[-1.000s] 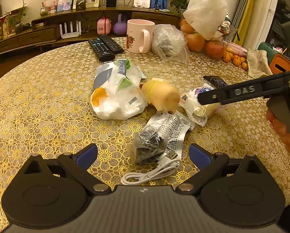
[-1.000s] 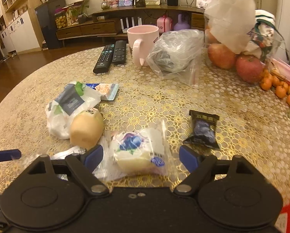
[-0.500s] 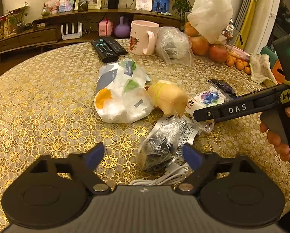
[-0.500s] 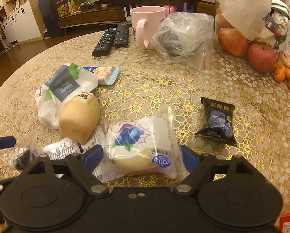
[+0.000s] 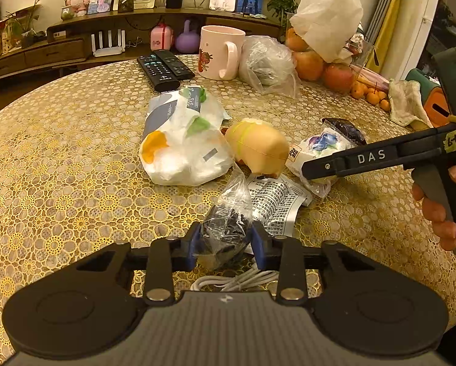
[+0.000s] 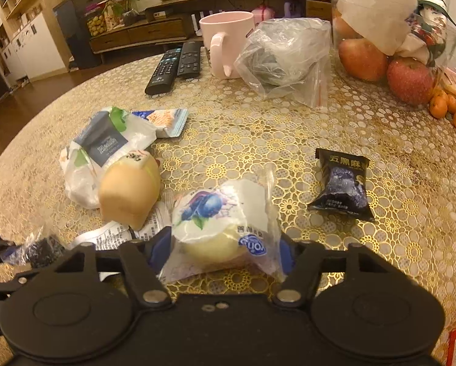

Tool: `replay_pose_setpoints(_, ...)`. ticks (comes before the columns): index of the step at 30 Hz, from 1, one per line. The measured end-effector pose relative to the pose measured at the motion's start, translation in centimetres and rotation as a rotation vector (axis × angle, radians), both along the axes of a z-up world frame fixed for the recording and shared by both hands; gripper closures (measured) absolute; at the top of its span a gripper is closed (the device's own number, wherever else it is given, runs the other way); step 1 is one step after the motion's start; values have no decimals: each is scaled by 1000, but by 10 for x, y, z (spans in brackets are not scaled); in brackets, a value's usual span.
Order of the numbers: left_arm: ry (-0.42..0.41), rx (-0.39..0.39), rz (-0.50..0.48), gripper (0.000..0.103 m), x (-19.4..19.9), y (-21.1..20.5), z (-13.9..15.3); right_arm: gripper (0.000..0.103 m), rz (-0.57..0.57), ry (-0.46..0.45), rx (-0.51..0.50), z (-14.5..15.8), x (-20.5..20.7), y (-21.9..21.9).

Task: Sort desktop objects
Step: 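Grasp the black cable bag with the left tool while the right tool grasps the wrapped bun, then carry the black bag and wrapped bun into the red shoebox with both tools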

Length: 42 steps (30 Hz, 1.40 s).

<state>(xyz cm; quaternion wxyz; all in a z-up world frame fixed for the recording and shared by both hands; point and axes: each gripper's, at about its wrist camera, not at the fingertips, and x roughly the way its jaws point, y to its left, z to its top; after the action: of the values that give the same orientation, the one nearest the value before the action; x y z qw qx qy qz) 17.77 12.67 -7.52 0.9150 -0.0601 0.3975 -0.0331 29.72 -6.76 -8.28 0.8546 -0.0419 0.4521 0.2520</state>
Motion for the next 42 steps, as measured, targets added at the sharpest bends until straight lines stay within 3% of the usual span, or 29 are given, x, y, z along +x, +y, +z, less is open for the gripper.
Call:
replay_pose_setpoints(6, 7, -1, 4, 77, 0, 0, 4, 46, -16, -7, 11, 6, -2, -5)
replay_pose_setpoints(16, -10, 4, -1, 78, -11, -9, 25, 46, -33, -20, 32, 28, -23, -22)
replay_pose_setpoints(33, 2, -20, -48, 78, -50, -56, 52, 46, -51, -14, 24, 67, -100, -67)
replay_pose_setpoints(42, -39, -22, -91, 78, -78, -92, 80, 46, -48, -47, 46, 99, -148, -99)
